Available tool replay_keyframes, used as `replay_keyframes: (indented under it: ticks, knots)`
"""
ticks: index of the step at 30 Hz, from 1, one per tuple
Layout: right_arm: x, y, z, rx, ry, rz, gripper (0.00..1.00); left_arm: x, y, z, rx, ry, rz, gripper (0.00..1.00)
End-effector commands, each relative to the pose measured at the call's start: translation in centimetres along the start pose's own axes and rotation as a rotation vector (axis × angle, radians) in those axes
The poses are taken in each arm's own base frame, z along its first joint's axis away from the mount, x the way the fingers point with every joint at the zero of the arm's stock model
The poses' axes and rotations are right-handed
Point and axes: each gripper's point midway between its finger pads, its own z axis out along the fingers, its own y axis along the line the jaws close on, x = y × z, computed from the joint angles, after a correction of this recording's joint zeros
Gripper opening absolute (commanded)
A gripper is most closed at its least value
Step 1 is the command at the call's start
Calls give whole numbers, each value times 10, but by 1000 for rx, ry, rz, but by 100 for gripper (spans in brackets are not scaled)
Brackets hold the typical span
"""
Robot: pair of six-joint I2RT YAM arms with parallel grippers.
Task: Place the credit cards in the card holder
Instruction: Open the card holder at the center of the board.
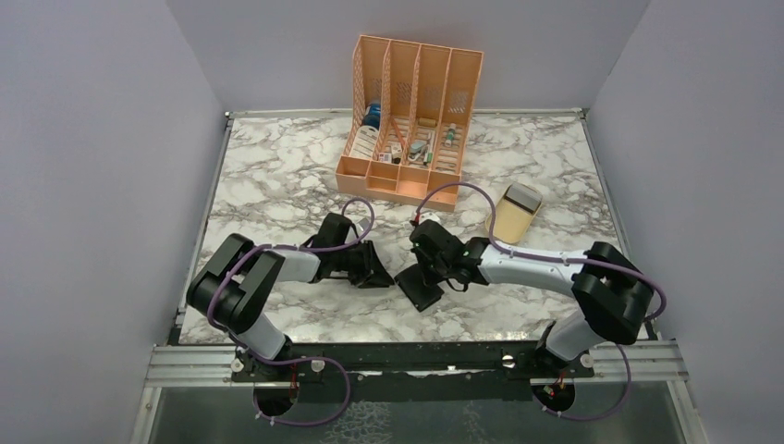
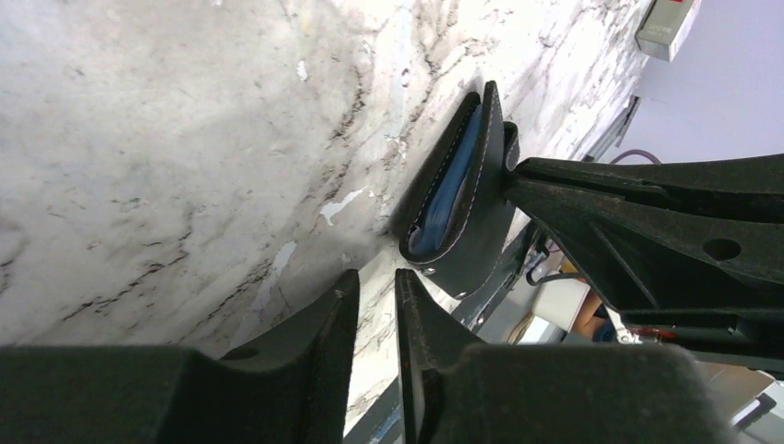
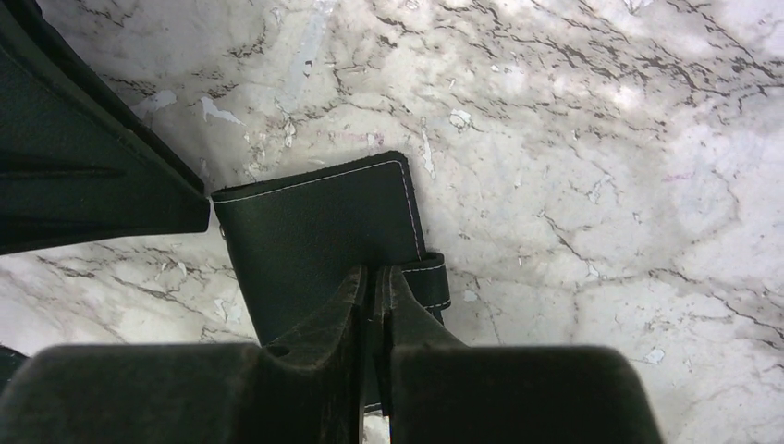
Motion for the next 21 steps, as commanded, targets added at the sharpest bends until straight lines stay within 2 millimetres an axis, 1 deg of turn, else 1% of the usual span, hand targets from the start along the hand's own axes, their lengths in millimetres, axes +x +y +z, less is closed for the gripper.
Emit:
replay_keyframes:
  ticks: [1, 3, 7, 9, 11, 15, 21]
  knots:
    - [-12, 11, -13, -62, -70, 80, 1, -8, -12, -6, 6, -39, 53, 29]
    - [-16, 16, -16, -87, -89, 106, 1, -12, -22, -15, 13, -67, 73, 34]
    - [-26, 26, -21, -140, -128, 159, 1, -19, -53, -33, 85, -133, 139, 42]
    - [-31, 31, -24, -169, -148, 179, 1, -19, -65, -40, 118, -153, 160, 47]
    - [-37, 36, -26, -191, -172, 196, 1, -18, -66, -41, 128, -151, 166, 51]
    - [-45, 42, -29, -224, -204, 226, 1, -11, -59, -35, 143, -120, 148, 58]
    - [-53, 48, -32, -258, -231, 245, 1, -6, -47, -25, 127, -77, 117, 59]
